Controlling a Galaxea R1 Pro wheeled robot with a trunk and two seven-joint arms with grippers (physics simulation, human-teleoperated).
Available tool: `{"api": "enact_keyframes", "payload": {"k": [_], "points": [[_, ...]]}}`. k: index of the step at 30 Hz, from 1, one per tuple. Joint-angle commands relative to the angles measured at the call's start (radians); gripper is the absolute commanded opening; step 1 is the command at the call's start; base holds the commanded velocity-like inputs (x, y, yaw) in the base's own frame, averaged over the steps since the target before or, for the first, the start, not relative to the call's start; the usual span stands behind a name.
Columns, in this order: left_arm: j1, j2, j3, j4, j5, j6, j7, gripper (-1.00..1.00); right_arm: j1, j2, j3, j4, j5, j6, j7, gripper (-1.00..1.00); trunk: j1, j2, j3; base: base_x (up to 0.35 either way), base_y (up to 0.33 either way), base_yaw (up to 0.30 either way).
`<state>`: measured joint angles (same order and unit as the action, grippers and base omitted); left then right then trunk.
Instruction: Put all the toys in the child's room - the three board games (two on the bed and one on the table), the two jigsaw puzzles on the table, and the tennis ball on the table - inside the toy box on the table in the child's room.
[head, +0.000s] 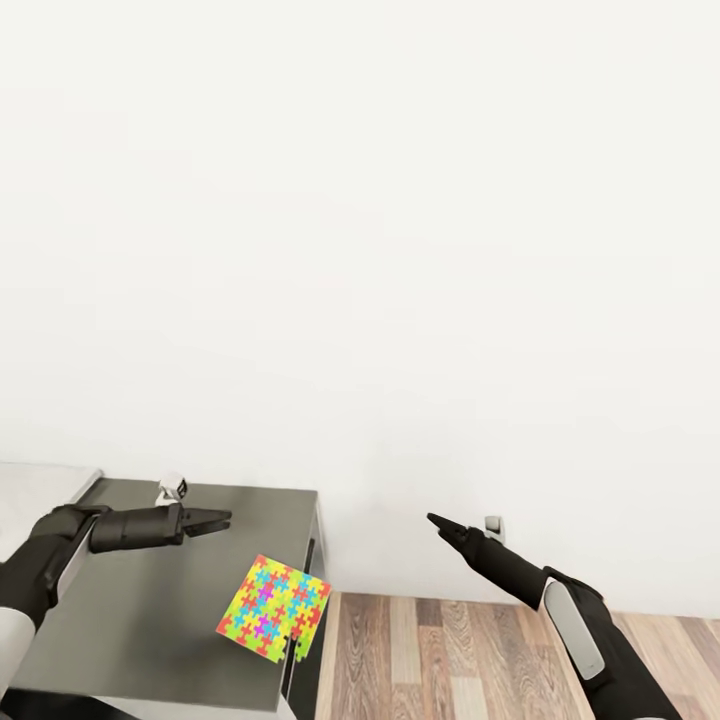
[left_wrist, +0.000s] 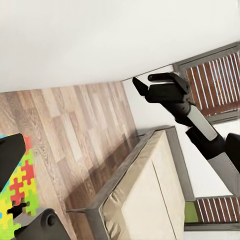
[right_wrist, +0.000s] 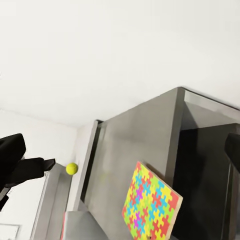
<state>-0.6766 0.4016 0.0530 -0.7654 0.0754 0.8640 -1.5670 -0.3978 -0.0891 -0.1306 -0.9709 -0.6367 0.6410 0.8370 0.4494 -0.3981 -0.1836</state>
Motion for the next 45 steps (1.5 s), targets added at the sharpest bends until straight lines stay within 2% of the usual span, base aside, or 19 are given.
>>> {"api": "enact_keyframes", "payload": {"k": [1,4,10,14,21,26,32,41,45], "points": [[0.000,0.000,-0.001,-0.013,0.000,0.019,-0.004,1.00,-0.001,0.000,-0.001,0.000,-0.004,0.007,0.001,1.00,0.001,-0.002,0.000,0.000,0.000,0.065],[0.006,0.001,-0.001,-0.088,0.002,0.063,-0.004,1.00,-0.001,-0.001,-0.002,0.000,-0.004,0.009,0.002,1.00,0.001,-0.002,0.005,0.000,0.000,0.066],[0.037,0.008,-0.001,-0.201,0.002,0.126,-0.004,1.00,-0.001,-0.004,-0.003,0.000,-0.007,0.011,0.000,1.00,0.024,-0.044,-0.004,0.000,0.000,0.067],[0.044,0.024,-0.002,-0.232,0.003,0.137,-0.004,1.00,-0.001,-0.006,-0.003,0.000,-0.007,0.013,-0.004,1.00,0.039,-0.072,-0.010,0.000,0.000,0.067],[0.046,0.030,-0.005,-0.258,0.003,0.152,-0.004,1.00,-0.002,-0.003,-0.003,0.000,-0.008,0.030,-0.013,1.00,0.066,-0.121,-0.020,0.000,0.000,0.067],[0.051,0.030,-0.009,-0.298,0.016,0.157,-0.004,1.00,-0.009,0.003,-0.005,0.000,-0.011,0.130,-0.070,1.00,0.085,-0.156,-0.028,0.000,0.000,0.069],[0.060,0.029,-0.012,-0.323,0.028,0.167,-0.004,1.00,-0.027,0.005,-0.015,0.026,-0.023,0.205,-0.138,1.00,0.108,-0.198,-0.036,0.000,0.000,0.070],[0.086,0.025,-0.014,-0.384,0.031,0.175,-0.004,1.00,-0.033,0.005,-0.037,0.087,-0.102,0.245,-0.159,1.00,0.142,-0.261,-0.050,-0.097,0.000,0.076],[0.089,0.023,-0.015,-0.389,0.032,0.176,-0.004,1.00,-0.033,0.006,-0.038,0.095,-0.113,0.248,-0.159,1.00,0.158,-0.289,-0.055,-0.274,0.000,0.078]]}}
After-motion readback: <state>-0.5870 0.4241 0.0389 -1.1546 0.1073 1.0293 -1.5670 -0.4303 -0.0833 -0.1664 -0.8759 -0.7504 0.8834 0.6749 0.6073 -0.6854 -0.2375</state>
